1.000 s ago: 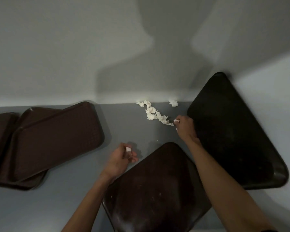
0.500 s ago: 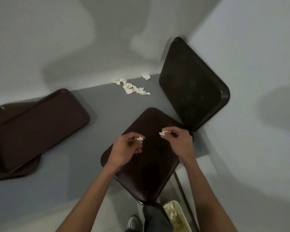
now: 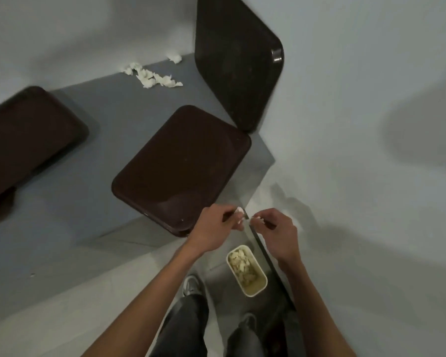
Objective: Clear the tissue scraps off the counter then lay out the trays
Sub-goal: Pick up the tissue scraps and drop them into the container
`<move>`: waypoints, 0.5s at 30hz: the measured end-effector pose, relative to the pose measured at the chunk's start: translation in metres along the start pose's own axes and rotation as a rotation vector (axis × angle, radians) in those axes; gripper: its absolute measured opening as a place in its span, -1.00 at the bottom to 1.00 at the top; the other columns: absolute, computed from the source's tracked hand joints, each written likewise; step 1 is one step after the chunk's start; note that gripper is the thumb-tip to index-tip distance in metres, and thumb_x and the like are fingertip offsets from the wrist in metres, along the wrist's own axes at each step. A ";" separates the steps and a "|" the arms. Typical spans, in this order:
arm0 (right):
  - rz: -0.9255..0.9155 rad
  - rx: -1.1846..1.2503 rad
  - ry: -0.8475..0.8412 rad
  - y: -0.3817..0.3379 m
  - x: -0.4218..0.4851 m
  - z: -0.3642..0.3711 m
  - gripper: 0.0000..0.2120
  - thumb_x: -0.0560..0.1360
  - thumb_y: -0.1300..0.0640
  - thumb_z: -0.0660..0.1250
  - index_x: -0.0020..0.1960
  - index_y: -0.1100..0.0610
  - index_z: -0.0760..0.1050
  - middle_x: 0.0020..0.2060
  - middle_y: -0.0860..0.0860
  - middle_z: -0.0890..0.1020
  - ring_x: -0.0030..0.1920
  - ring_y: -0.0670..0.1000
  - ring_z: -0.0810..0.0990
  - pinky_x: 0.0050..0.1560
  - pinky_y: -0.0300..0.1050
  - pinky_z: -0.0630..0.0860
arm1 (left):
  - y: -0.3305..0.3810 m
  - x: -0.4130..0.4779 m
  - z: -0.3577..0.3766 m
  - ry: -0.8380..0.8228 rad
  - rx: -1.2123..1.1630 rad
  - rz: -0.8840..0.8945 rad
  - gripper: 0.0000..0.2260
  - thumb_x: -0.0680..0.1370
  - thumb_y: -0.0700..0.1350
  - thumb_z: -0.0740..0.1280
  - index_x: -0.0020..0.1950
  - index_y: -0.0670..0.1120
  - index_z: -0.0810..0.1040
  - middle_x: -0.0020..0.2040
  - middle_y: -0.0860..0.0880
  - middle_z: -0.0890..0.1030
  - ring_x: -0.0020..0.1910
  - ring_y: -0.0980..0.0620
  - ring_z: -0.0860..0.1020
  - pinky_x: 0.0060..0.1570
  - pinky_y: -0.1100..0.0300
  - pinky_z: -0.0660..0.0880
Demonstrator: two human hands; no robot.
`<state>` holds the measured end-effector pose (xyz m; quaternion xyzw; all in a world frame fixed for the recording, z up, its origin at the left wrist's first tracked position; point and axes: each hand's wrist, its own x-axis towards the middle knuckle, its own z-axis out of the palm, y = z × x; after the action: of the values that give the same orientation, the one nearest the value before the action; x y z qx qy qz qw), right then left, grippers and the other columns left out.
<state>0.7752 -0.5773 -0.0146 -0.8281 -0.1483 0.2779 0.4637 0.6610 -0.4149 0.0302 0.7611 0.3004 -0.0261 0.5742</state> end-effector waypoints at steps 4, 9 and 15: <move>0.088 -0.077 -0.024 0.081 -0.013 -0.011 -0.92 0.49 -0.05 0.54 -0.05 -0.09 0.68 -0.15 -0.24 0.74 -0.11 -0.26 0.69 -0.03 -0.24 0.57 | -0.033 -0.007 0.064 -0.029 0.065 -0.085 -0.76 0.67 0.05 0.32 0.01 -0.04 0.72 -0.15 0.09 0.75 -0.15 0.25 0.71 -0.05 0.16 0.65; 0.220 -0.122 -0.068 0.203 -0.022 -0.006 -0.87 0.43 -0.05 0.58 -0.08 -0.07 0.67 -0.19 -0.18 0.74 -0.14 -0.17 0.72 -0.01 -0.09 0.65 | -0.121 -0.012 0.141 0.002 0.161 -0.216 -0.84 0.61 0.00 0.39 0.09 0.02 0.73 -0.12 0.08 0.74 -0.17 0.18 0.69 -0.02 0.08 0.66; 0.334 -0.211 -0.059 0.323 -0.015 0.023 -0.87 0.43 0.07 0.59 -0.08 0.03 0.68 -0.20 -0.09 0.73 -0.19 -0.16 0.67 -0.18 -0.34 0.48 | -0.240 0.015 0.228 0.020 0.164 -0.393 -0.90 0.53 -0.02 0.42 0.01 0.11 0.69 -0.15 0.03 0.75 -0.14 0.04 0.72 0.18 0.07 0.59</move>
<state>0.7459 -0.7391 -0.2936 -0.8768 -0.0509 0.3578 0.3171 0.6258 -0.5733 -0.2594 0.7322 0.4459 -0.1543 0.4912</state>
